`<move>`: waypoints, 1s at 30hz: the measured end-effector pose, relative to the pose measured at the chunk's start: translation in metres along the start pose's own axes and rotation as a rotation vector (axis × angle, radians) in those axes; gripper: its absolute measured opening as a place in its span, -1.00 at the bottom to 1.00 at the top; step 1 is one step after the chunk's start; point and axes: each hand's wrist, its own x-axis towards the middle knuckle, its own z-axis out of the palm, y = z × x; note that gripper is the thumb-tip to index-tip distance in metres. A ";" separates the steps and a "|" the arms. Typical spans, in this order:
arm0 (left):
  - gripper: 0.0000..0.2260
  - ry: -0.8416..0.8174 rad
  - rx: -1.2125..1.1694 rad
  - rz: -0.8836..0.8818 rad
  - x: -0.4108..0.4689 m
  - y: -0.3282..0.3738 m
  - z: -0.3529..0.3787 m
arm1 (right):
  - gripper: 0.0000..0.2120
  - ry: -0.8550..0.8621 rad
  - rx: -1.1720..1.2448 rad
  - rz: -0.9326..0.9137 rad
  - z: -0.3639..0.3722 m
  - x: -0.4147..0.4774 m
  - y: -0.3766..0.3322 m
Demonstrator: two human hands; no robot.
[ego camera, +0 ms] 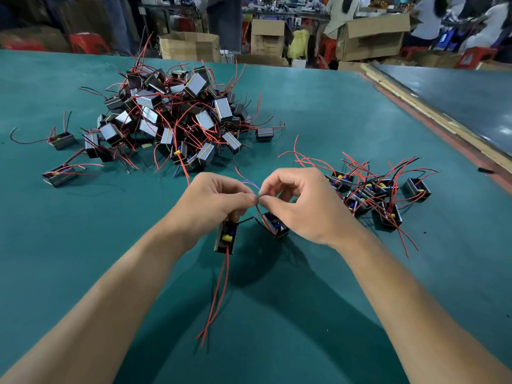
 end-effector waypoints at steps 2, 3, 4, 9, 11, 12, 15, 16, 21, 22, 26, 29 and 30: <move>-0.88 -0.015 -0.041 -0.038 0.001 0.000 0.000 | -0.88 0.015 -0.053 -0.040 -0.001 0.000 0.002; -0.88 -0.020 -0.058 -0.053 0.001 0.000 0.000 | -0.89 0.020 -0.074 -0.052 -0.001 0.000 0.003; -0.88 -0.023 -0.073 -0.067 0.001 0.000 0.000 | -0.89 0.025 -0.092 -0.064 -0.002 0.000 0.004; -0.88 -0.037 -0.095 -0.114 0.002 0.000 -0.002 | -0.93 0.043 -0.149 -0.099 -0.002 0.000 0.005; -0.86 -0.046 -0.088 -0.111 0.002 -0.001 -0.003 | -0.91 0.036 -0.138 -0.079 -0.001 0.001 0.005; -0.86 -0.049 -0.078 -0.099 0.001 -0.001 -0.003 | -0.89 0.024 -0.124 -0.063 -0.001 0.001 0.005; -0.89 -0.050 -0.026 -0.042 -0.001 0.000 -0.002 | -0.86 -0.029 -0.092 -0.027 -0.001 0.000 0.004; -0.87 -0.052 -0.002 -0.021 -0.002 0.000 -0.001 | -0.85 -0.051 -0.083 -0.010 -0.001 0.000 0.003; -0.85 -0.081 0.041 0.026 -0.004 0.002 0.001 | -0.85 -0.164 0.052 0.119 -0.005 0.002 0.004; -0.85 -0.070 0.049 0.022 -0.004 0.002 0.001 | -0.86 -0.157 0.072 0.131 -0.005 0.003 0.005; -0.85 -0.028 0.042 -0.044 -0.002 0.002 0.001 | -0.89 -0.077 0.117 0.147 -0.004 0.004 0.005; -0.86 -0.010 0.032 -0.084 0.000 0.002 0.001 | -0.90 -0.069 0.156 0.132 -0.007 0.002 0.002; -0.86 -0.001 0.034 -0.095 0.000 0.003 0.001 | -0.92 -0.087 0.172 0.123 -0.009 0.002 0.002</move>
